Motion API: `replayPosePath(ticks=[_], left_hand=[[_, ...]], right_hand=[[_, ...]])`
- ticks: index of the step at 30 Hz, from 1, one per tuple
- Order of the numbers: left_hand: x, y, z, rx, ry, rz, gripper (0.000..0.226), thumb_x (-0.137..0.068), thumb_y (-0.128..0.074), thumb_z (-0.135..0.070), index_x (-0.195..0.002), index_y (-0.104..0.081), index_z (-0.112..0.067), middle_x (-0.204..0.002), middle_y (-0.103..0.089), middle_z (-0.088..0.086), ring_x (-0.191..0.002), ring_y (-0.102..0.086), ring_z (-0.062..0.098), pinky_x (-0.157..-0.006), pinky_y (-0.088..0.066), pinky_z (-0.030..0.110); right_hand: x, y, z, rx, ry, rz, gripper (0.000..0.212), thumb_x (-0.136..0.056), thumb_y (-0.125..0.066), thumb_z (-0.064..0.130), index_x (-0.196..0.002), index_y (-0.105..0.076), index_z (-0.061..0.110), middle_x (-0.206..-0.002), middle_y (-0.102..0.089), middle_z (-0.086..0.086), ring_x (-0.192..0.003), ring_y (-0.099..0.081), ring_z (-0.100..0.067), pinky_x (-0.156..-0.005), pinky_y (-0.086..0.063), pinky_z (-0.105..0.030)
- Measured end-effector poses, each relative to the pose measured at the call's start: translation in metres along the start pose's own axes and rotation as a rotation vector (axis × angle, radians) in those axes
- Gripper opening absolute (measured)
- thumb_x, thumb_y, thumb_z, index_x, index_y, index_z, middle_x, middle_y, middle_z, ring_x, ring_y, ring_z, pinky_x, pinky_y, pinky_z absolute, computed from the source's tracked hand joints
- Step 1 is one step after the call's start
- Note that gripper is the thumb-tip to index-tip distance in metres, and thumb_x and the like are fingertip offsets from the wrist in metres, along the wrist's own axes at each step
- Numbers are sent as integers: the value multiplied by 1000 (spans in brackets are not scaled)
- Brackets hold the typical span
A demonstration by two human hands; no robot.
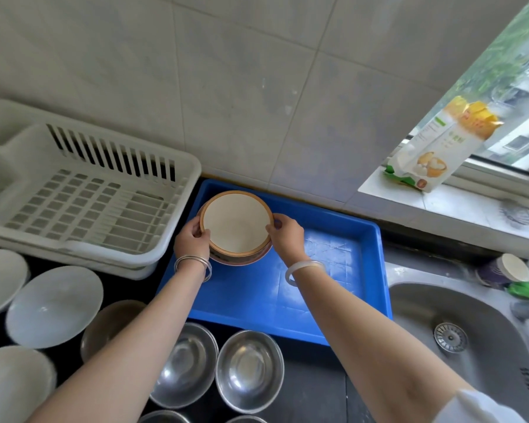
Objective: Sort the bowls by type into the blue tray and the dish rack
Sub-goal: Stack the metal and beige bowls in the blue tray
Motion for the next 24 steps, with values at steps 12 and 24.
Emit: replayPosePath(ticks=[12, 24], left_hand=[[52, 19, 26, 12, 105, 180, 41, -89, -57, -13, -129, -52, -10, -119, -63, 10, -96, -60, 16, -91, -48, 31], [210, 59, 90, -391, 75, 289, 13, -84, -63, -9, -96, -68, -9, -86, -68, 12, -81, -61, 22, -86, -50, 35]], right_hand=[[50, 31, -12, -52, 5, -3, 29, -93, -43, 19, -110, -65, 12, -102, -70, -8, -92, -65, -28, -79, -55, -43], [181, 43, -91, -64, -47, 153, 22, -90, -48, 21, -80, -66, 13, -76, -70, -3, -71, -66, -23, -67, -53, -34]])
Point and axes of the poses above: each hand's wrist, its own x-axis away from the middle knuckle, its own y-axis out of the back of the hand, z = x × y, the point moved 9 cm from there along -x, towards the middle knuckle
